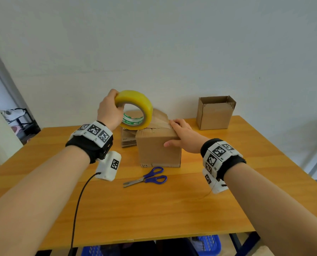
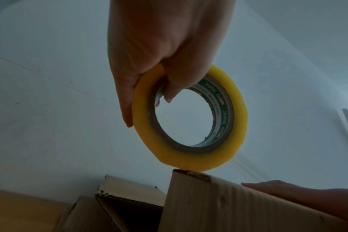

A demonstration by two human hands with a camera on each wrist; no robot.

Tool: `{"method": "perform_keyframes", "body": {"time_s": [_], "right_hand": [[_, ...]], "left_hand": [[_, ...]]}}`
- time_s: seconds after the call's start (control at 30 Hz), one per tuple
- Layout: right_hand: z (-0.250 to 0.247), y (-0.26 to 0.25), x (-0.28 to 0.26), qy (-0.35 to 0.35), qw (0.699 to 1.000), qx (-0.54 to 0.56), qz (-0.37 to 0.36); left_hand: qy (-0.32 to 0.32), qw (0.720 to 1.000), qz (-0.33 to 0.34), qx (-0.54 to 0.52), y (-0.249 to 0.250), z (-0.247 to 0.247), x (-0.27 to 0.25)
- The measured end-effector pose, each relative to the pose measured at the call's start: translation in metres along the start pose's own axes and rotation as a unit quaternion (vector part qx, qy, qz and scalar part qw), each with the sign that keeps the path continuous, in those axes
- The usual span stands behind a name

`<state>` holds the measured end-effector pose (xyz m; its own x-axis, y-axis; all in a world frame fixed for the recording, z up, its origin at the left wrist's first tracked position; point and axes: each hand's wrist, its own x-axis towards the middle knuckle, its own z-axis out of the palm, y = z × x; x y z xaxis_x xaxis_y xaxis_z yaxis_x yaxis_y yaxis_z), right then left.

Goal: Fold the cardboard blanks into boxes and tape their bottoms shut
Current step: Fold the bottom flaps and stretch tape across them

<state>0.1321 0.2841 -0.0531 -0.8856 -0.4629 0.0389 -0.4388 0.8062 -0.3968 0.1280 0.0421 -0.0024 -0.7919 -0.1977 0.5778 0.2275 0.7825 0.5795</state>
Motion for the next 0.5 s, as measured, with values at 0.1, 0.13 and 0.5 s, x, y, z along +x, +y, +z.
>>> {"method": "perform_keyframes", "body": {"time_s": [0.1, 0.13, 0.5], "right_hand": [[0.001, -0.002, 0.001, 0.003, 1.000, -0.005, -0.003], [0.001, -0.001, 0.001, 0.003, 1.000, -0.006, -0.003], [0.003, 0.001, 0.000, 0.010, 1.000, -0.003, -0.002]], "left_hand": [[0.002, 1.000, 0.005, 0.015, -0.004, -0.002, 0.001], [0.002, 1.000, 0.006, 0.028, -0.006, -0.004, 0.002], [-0.025, 0.991, -0.012, 0.129, -0.034, -0.011, -0.008]]}}
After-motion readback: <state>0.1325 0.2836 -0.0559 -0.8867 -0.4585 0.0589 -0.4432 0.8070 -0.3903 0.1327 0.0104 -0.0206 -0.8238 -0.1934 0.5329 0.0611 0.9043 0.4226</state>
